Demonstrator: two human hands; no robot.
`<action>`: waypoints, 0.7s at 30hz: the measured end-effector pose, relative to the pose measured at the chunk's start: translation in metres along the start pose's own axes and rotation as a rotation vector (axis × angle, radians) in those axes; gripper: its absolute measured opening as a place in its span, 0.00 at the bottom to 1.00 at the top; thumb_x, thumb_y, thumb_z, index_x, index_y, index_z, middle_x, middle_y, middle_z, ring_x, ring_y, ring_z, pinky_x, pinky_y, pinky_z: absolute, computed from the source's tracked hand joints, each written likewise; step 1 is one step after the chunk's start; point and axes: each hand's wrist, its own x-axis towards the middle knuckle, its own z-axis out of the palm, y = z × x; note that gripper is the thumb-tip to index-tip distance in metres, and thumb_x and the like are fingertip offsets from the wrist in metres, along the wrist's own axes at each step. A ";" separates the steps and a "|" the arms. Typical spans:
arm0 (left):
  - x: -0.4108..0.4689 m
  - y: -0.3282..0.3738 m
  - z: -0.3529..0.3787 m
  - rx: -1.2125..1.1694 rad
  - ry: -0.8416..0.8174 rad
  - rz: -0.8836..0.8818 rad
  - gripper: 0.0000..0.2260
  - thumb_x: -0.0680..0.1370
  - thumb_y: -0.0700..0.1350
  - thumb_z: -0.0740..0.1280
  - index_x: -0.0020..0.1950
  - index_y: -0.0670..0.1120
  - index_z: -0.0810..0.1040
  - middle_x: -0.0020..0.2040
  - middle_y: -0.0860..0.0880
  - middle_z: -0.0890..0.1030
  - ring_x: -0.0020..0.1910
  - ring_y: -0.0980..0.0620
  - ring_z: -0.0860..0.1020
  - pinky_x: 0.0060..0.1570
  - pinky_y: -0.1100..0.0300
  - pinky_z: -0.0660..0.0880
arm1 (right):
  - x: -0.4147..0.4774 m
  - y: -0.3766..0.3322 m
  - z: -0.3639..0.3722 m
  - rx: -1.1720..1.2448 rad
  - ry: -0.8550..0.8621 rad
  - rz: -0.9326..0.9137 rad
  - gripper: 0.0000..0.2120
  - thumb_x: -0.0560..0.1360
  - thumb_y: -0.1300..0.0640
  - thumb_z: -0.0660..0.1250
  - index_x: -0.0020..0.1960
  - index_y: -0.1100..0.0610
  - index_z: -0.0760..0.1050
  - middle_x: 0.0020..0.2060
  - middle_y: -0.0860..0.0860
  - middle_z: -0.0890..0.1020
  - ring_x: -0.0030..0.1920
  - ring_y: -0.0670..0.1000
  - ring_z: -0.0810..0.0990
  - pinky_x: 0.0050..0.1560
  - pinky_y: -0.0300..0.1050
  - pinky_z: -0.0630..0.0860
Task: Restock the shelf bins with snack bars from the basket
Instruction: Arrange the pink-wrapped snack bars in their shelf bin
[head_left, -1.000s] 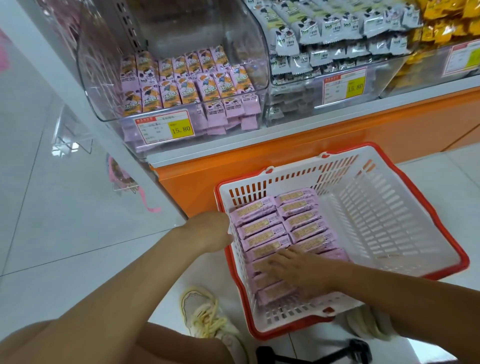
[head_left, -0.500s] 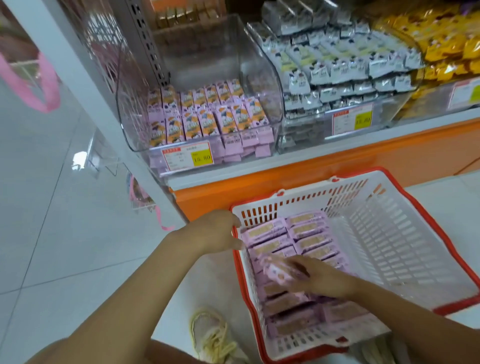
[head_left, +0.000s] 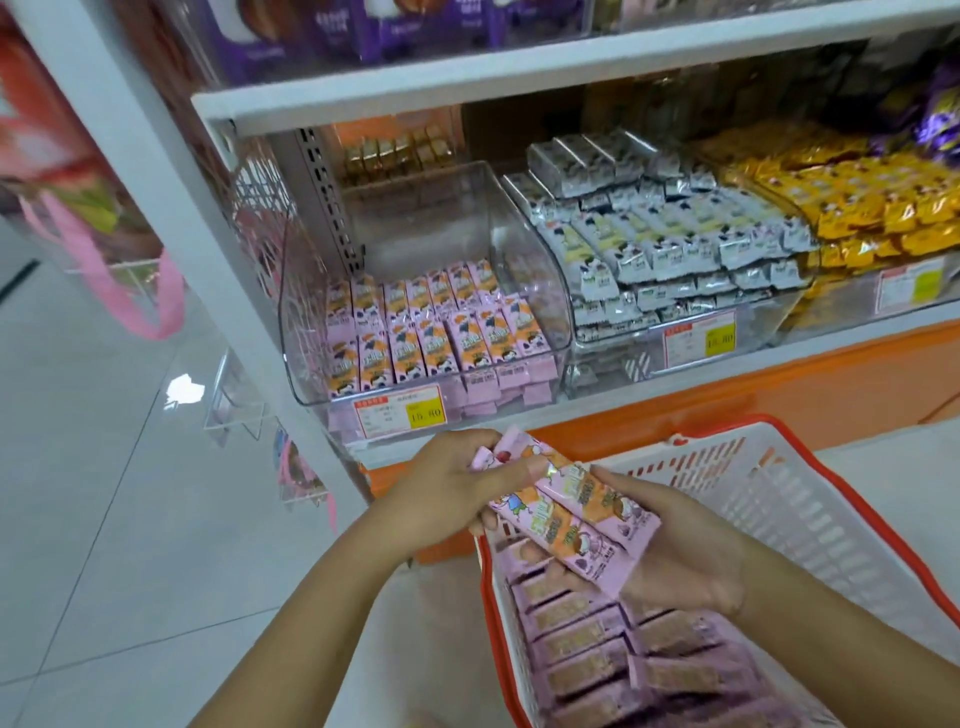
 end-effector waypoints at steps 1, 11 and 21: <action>-0.001 0.001 -0.004 -0.018 0.033 -0.010 0.10 0.75 0.52 0.69 0.36 0.48 0.77 0.26 0.55 0.77 0.24 0.55 0.74 0.27 0.62 0.73 | 0.002 -0.008 0.007 -0.134 0.074 -0.037 0.21 0.74 0.52 0.71 0.62 0.62 0.78 0.60 0.60 0.80 0.57 0.59 0.81 0.57 0.54 0.77; 0.001 0.014 -0.054 -0.221 0.387 -0.033 0.23 0.69 0.60 0.68 0.37 0.39 0.75 0.27 0.43 0.75 0.26 0.49 0.71 0.26 0.62 0.69 | 0.027 -0.041 0.090 -1.992 0.527 -0.790 0.39 0.68 0.36 0.70 0.74 0.45 0.61 0.61 0.37 0.65 0.61 0.39 0.65 0.59 0.33 0.63; 0.014 0.004 -0.093 -0.157 0.741 0.078 0.07 0.78 0.49 0.66 0.47 0.49 0.81 0.42 0.51 0.84 0.41 0.55 0.81 0.47 0.65 0.77 | 0.110 -0.114 0.140 -2.011 0.643 -0.624 0.25 0.70 0.45 0.71 0.62 0.57 0.71 0.53 0.52 0.73 0.50 0.50 0.74 0.49 0.47 0.75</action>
